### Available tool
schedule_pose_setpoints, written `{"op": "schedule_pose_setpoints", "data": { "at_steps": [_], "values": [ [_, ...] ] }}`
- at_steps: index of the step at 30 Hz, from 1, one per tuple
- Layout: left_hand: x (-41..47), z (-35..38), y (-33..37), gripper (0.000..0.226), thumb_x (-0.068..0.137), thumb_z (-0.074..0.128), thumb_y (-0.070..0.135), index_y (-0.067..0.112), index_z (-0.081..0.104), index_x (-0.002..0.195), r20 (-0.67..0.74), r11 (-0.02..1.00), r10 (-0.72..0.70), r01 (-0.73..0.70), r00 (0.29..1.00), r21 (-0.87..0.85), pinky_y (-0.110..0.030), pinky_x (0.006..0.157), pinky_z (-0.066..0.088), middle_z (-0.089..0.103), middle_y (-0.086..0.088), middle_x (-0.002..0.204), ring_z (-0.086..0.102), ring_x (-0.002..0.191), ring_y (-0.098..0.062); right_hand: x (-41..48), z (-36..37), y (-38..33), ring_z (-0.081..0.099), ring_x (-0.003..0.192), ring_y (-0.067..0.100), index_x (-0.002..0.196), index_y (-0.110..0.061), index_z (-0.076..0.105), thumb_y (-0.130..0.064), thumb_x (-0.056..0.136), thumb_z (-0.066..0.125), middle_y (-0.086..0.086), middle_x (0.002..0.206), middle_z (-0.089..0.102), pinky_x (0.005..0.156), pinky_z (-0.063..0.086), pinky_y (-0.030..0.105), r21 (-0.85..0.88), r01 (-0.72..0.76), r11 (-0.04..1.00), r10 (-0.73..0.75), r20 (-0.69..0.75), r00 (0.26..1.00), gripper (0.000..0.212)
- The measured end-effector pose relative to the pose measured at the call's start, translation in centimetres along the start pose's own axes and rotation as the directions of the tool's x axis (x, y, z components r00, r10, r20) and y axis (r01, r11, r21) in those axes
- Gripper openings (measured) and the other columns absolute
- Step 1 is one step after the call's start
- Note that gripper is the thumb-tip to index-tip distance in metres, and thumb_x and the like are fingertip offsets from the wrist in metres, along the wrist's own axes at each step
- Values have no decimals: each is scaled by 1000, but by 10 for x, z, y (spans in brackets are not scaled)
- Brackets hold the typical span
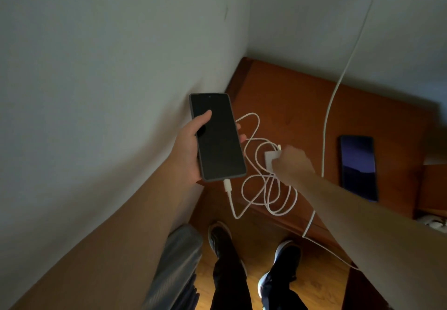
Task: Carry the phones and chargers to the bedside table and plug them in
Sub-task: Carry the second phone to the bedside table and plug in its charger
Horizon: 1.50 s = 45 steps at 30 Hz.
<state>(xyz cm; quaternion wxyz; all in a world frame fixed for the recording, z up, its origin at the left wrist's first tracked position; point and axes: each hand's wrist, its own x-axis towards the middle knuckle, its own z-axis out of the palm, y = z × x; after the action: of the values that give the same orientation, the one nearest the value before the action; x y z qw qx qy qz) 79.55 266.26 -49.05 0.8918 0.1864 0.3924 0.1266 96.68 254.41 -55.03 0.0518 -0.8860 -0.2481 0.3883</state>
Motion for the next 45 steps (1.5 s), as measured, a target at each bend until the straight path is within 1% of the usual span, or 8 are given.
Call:
{"op": "schedule_pose_setpoints", "data": {
  "at_steps": [6,10,16,22,25,34,42,45],
  "values": [
    [-7,-12,-3,63,75,72,41,11,60,129,-1,1000,-20,20,1000,9,-55,94,49,66,-19,117,66,103,-36,14,5,1,67,75,30,115,-8,56,-9,88,50,18,102,64,47,52,31,226,-78,971,66,60,996,28],
    [-10,-10,-3,55,75,71,42,10,68,120,41,994,-93,90,995,65,-54,90,51,67,-19,115,67,101,-36,18,12,8,60,64,21,115,-12,51,-31,81,71,14,97,65,39,41,24,303,-124,945,96,107,990,43],
    [-7,-10,-4,61,74,71,44,9,65,125,26,973,-104,96,994,208,-57,96,47,65,-22,123,64,107,-40,25,23,-3,57,87,22,127,-11,42,-49,66,81,9,112,58,55,46,30,241,-97,966,85,58,995,82],
    [-8,-13,-9,57,79,63,43,13,60,127,-16,972,-45,47,999,229,-48,85,56,68,-19,115,66,103,-37,26,26,-11,58,68,17,110,-6,57,-30,71,81,4,83,60,44,41,24,352,-168,921,138,109,984,52],
    [-7,-14,-10,59,77,66,41,11,59,128,-38,975,-48,55,998,216,-47,85,55,69,-18,112,68,101,-36,23,22,-4,62,70,17,107,-7,58,-25,72,81,7,89,65,49,47,24,340,-153,928,122,110,986,46],
    [8,-18,-27,38,86,63,17,17,57,123,-142,958,-50,87,989,273,-54,89,53,70,-20,116,68,105,-35,-22,-55,-17,52,56,7,119,-14,49,-31,80,68,-10,71,48,42,35,22,21,219,976,-209,-209,955,47],
    [36,-21,-53,26,86,66,16,25,64,111,-229,921,-31,116,973,371,-43,71,56,78,-4,88,74,84,-26,-71,-134,-24,60,76,20,108,-24,49,-36,76,68,-1,91,62,61,51,37,-51,498,866,-451,-512,731,39],
    [49,-19,-66,32,85,69,16,26,65,115,-267,894,-50,162,962,417,-45,76,53,75,-9,102,70,96,-31,-76,-145,-22,61,85,24,117,-21,51,-35,79,65,4,101,63,68,52,40,-147,492,858,-489,-527,695,43]
  ]
}}
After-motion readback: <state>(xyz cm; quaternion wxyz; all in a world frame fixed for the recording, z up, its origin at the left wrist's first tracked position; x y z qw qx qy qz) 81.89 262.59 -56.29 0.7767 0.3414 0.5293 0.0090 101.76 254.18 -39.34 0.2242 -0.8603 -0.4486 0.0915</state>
